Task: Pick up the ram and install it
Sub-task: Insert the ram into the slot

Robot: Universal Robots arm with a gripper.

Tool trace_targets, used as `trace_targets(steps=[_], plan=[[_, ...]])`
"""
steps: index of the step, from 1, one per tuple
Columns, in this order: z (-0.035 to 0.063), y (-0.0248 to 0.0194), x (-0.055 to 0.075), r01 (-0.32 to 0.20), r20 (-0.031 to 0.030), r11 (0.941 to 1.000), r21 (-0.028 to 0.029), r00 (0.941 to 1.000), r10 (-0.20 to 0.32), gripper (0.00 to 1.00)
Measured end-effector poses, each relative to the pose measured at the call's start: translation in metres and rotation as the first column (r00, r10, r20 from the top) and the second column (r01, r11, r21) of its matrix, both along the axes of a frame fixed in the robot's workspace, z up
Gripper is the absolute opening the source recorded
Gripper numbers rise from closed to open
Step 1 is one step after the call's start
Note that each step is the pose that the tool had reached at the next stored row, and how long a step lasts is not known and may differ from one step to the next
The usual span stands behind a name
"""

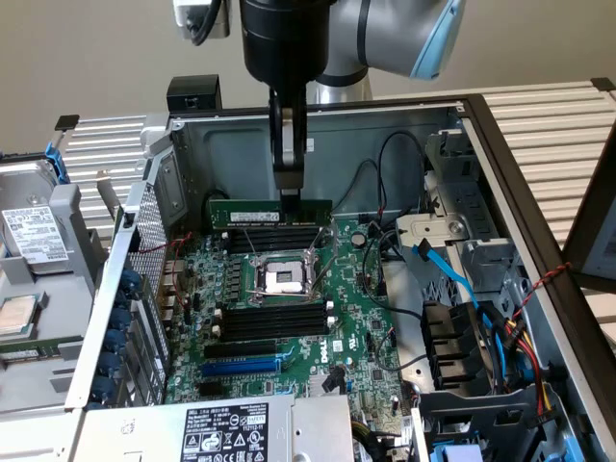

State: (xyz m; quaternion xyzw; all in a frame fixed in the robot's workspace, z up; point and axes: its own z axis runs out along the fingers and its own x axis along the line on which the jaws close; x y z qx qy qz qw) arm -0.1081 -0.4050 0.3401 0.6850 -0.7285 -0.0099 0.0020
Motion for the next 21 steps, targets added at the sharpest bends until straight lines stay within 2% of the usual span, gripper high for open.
trace_targets(steps=[9,21], plan=[[-0.0117,-0.0001,0.000,0.016,0.0217,0.9999,0.0002,0.9996,-0.016,0.12],[-0.0336,-0.0013,-0.003,0.041,0.0305,0.9992,0.0004,0.9987,-0.041,0.12]])
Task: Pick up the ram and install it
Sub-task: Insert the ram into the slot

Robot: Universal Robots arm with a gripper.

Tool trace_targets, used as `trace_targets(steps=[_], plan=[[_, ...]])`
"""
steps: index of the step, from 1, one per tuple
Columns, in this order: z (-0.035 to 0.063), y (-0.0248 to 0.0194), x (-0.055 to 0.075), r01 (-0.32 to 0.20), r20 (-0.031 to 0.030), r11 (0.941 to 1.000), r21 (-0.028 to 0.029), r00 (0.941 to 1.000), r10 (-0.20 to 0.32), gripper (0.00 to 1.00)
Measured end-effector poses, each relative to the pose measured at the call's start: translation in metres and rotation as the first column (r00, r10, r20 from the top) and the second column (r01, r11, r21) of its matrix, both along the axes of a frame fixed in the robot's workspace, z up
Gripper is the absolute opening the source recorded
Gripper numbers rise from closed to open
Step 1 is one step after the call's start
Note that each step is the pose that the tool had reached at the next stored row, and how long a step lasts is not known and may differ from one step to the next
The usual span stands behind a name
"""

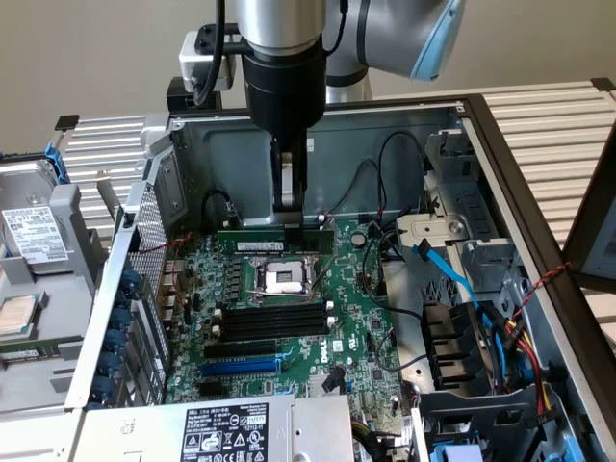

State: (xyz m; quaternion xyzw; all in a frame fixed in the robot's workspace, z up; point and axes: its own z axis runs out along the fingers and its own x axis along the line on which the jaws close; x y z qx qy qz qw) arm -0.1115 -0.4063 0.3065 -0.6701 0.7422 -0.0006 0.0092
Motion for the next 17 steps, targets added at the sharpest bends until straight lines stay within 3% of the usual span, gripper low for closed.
trace_targets(steps=[6,8,13,17], plan=[[-0.0110,-0.0026,-0.001,0.005,0.0081,1.0000,0.0001,1.0000,-0.005,0.12],[-0.0145,-0.0056,-0.001,0.005,0.0096,1.0000,0.0001,0.9999,-0.005,0.12],[-0.0231,-0.0179,-0.001,0.005,0.0131,1.0000,0.0001,0.9999,-0.005,0.12],[-0.0304,-0.0209,-0.003,0.005,0.0136,1.0000,0.0001,0.9999,-0.005,0.12]])
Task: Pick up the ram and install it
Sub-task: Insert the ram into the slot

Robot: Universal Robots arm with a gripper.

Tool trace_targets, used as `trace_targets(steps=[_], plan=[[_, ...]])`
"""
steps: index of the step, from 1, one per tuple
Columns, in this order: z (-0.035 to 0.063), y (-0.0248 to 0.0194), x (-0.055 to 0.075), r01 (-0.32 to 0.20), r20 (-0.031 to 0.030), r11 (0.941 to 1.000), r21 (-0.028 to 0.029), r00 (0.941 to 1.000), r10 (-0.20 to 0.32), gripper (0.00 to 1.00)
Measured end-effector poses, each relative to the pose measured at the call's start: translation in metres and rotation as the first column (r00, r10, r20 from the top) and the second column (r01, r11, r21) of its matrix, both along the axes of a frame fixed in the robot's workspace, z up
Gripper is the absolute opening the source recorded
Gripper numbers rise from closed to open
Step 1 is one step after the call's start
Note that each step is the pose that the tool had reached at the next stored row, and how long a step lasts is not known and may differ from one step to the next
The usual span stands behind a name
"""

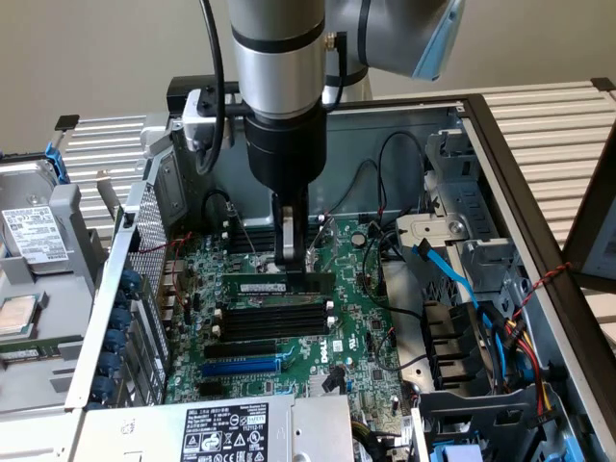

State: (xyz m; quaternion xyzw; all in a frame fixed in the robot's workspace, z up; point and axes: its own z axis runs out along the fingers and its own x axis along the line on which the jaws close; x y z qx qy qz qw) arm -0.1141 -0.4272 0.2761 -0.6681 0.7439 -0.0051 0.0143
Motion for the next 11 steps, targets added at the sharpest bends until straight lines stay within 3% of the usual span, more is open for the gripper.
trace_targets(steps=[11], plan=[[-0.0199,0.0000,-0.005,-0.013,0.0013,0.9999,0.0001,0.9999,0.013,0.12]])
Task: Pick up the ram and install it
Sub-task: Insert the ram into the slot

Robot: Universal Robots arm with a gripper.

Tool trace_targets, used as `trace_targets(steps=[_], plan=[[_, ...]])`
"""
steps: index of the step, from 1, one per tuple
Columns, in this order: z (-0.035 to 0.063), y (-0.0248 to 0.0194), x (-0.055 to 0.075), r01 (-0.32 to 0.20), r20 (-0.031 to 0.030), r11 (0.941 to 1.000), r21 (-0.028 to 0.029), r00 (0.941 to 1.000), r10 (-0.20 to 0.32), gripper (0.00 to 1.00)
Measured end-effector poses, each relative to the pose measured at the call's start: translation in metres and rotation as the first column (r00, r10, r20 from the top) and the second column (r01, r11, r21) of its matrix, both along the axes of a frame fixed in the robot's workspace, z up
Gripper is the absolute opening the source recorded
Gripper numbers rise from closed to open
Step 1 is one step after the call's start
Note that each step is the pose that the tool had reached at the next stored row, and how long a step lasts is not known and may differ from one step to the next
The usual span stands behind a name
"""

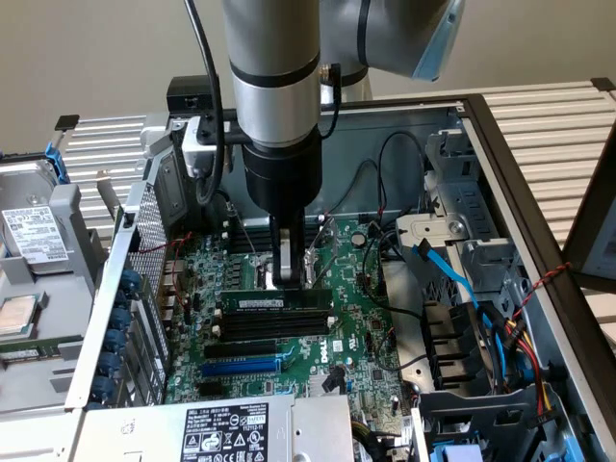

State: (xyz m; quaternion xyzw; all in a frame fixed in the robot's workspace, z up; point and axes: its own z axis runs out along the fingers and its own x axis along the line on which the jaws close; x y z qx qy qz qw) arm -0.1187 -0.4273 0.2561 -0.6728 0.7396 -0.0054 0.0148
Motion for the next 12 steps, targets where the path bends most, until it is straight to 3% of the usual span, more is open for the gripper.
trace_targets(steps=[7,12], plan=[[-0.0121,0.0012,-0.003,-0.026,0.0014,0.9997,0.0000,0.9997,0.026,0.12],[-0.0123,0.0012,-0.003,-0.031,0.0012,0.9995,-0.0001,0.9995,0.031,0.12]])
